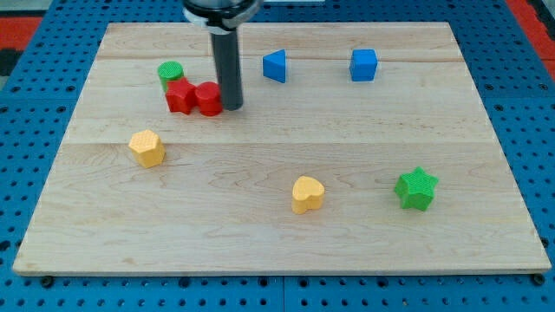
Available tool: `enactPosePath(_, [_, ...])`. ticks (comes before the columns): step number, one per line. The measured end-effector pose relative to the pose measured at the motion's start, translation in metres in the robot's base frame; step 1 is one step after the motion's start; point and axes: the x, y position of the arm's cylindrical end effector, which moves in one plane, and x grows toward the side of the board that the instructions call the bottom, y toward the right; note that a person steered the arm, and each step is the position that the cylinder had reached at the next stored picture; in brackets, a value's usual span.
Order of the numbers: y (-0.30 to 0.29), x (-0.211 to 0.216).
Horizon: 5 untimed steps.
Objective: Move the green star a bit left
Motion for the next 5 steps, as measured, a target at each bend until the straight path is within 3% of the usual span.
enactPosePath(1, [0.05, 0.017])
enactPosePath(3, [0.259, 0.084])
enactPosePath(4, [0.333, 0.111])
enactPosePath(5, [0.374, 0.193])
